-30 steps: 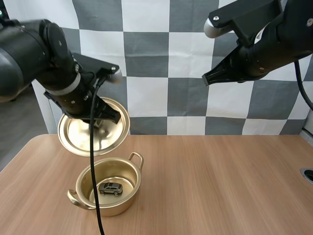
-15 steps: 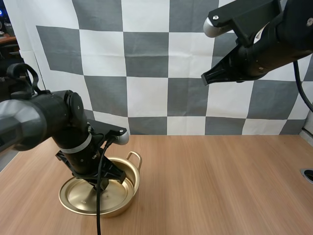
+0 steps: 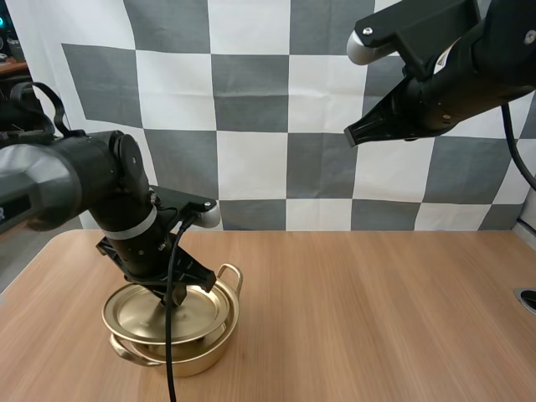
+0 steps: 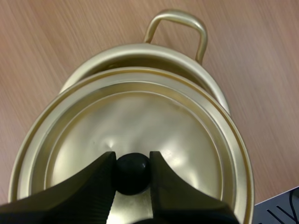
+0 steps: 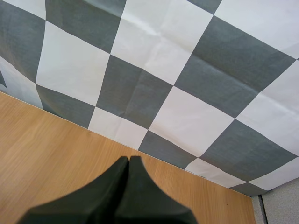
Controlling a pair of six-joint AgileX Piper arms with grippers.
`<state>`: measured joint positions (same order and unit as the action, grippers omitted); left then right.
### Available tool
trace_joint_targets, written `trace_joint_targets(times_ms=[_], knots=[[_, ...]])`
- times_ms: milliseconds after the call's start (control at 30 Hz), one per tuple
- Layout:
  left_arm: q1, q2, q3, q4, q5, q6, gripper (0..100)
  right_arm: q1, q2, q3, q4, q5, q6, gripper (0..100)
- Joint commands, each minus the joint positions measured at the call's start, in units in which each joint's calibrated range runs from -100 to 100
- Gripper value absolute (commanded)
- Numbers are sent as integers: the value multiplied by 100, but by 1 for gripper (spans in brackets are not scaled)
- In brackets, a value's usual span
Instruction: Open the pot, put the car inside, and close it
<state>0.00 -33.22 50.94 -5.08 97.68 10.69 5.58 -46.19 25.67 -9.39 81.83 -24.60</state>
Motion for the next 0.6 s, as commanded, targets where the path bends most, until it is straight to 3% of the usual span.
trace_joint_targets(times_ms=[0, 200, 567], knots=[[0, -5, -9, -45, 31, -7, 0, -5, -2, 6, 6, 14, -3, 0], [0, 27, -9, -496, -48, 58, 0, -5, -2, 6, 6, 73, -22, 0], [0, 376, 102, -425, -726, 66, 0, -5, -2, 6, 6, 95, -34, 0]])
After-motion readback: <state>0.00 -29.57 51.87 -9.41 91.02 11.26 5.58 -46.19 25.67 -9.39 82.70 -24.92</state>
